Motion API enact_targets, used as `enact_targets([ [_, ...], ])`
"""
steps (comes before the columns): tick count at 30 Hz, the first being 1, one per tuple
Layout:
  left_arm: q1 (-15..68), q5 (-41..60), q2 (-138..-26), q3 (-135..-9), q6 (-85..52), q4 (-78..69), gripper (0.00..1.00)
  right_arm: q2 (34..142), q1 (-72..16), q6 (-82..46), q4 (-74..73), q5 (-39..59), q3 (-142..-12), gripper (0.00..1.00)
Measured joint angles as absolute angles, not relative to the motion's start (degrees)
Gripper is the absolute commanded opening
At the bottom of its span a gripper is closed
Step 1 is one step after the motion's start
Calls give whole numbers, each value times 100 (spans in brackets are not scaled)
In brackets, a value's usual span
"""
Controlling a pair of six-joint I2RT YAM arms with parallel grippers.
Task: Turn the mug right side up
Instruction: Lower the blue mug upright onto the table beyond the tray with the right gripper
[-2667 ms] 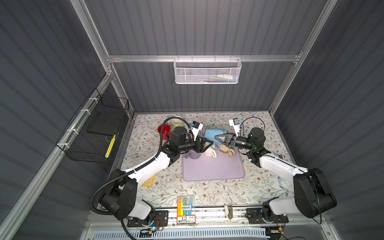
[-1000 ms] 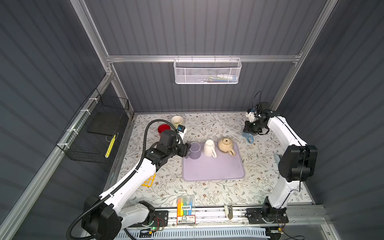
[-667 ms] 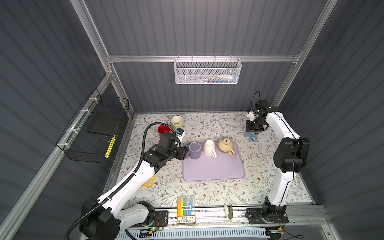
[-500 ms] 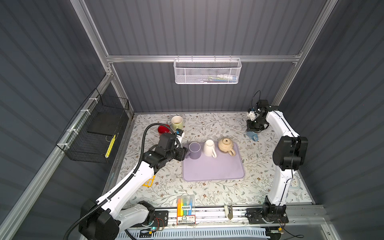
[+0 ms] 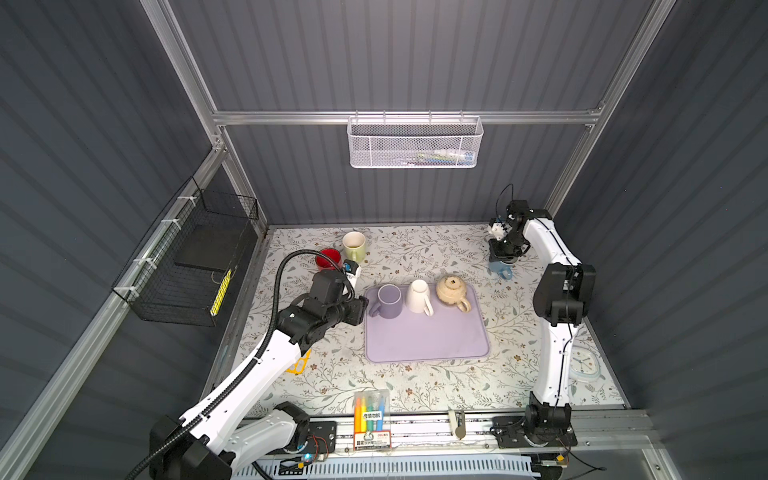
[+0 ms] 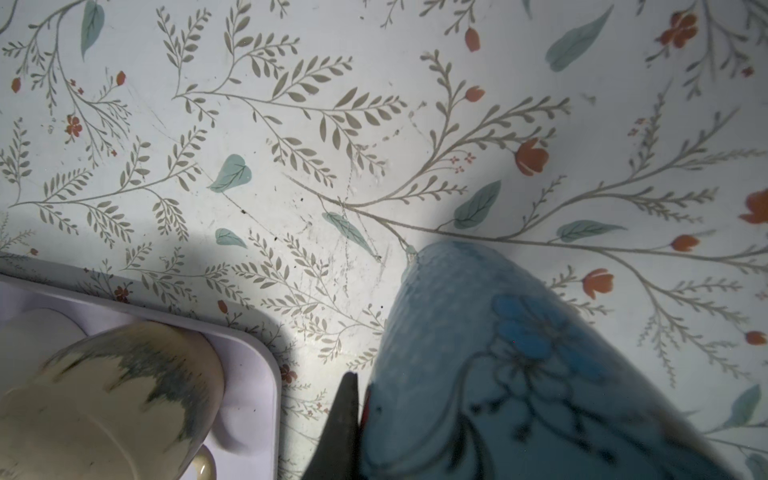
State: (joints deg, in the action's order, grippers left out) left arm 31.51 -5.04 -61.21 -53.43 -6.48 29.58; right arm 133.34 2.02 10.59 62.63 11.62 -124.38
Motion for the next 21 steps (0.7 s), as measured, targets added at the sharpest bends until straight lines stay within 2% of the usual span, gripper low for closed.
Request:
enact_targets([
  [10, 3151, -998, -5892, -5345, -646, 3522, 62, 13548, 257, 1155, 6361, 1153, -12687, 9],
  [17, 3151, -1044, -5900, -5343, -646, 3601, 62, 13651, 272, 1205, 6344, 1138, -12772, 17],
  [21, 3151, -1055, -5900, -5345, -646, 3607, 62, 13651, 272, 1214, 6344, 1138, -12774, 27],
])
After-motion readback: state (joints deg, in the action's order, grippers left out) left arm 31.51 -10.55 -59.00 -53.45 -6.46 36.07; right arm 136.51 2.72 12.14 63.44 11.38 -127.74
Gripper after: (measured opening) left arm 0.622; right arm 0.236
